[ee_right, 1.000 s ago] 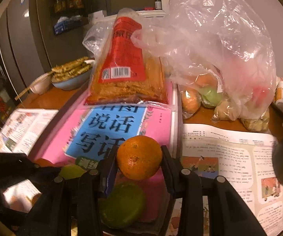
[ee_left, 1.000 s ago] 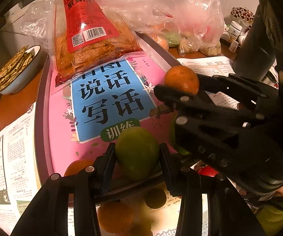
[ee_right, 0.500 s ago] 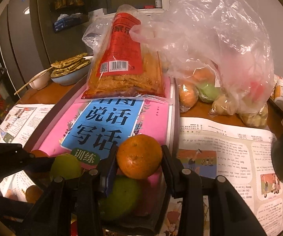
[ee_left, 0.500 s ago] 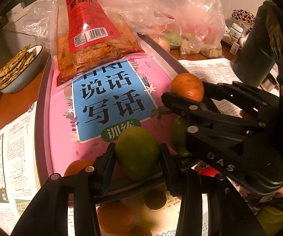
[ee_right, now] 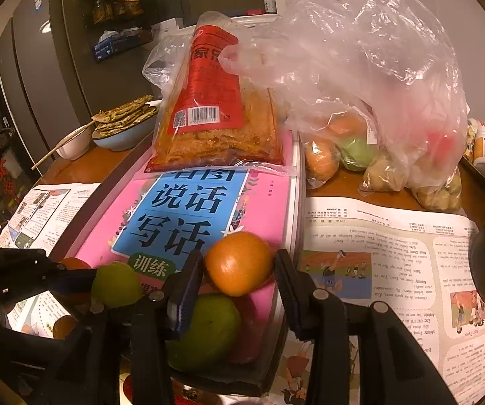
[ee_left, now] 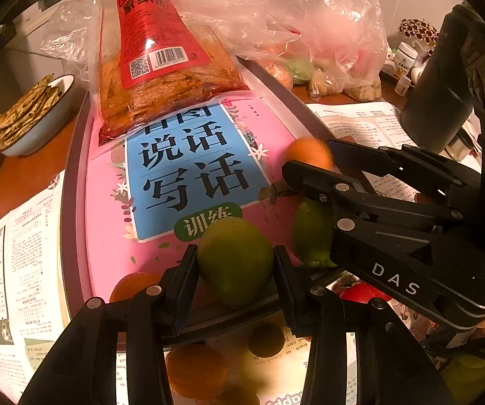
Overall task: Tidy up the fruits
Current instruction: 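Lower the fruits into the tray and open both tools, then withdraw both tools from the tray back over the fruit on the newspaper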
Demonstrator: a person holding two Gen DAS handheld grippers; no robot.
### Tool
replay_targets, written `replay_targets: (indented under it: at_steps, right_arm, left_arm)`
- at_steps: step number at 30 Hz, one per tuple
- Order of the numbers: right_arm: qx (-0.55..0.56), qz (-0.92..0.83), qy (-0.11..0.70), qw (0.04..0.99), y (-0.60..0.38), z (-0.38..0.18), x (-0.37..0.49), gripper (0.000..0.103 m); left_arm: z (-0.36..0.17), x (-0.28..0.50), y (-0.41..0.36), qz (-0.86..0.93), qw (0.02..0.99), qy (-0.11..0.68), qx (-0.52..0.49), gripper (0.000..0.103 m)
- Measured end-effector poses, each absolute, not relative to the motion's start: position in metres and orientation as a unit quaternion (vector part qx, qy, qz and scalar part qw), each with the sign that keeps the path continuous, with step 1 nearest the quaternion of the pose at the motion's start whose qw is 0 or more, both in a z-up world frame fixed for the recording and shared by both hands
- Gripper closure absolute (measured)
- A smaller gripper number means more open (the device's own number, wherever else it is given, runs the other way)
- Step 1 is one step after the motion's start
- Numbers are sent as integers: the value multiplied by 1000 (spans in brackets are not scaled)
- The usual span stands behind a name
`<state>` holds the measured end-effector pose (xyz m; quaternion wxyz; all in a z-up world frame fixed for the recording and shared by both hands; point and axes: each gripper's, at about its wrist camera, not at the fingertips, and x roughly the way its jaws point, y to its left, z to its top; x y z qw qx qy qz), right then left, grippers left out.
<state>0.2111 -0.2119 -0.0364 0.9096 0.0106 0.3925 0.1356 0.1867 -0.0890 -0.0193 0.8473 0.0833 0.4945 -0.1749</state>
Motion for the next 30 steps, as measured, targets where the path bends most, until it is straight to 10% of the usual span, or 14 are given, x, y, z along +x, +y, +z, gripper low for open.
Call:
replay_targets:
  at_steps: [16, 30]
  right_arm:
    - [29, 137, 378, 915, -219, -29, 199, 59]
    - [52, 120, 362, 923, -234, -19, 182, 38]
  left_arm:
    - [-16, 184, -86, -189, 848, 492, 63, 48]
    - [-6, 175, -84, -185, 854, 482, 63, 37]
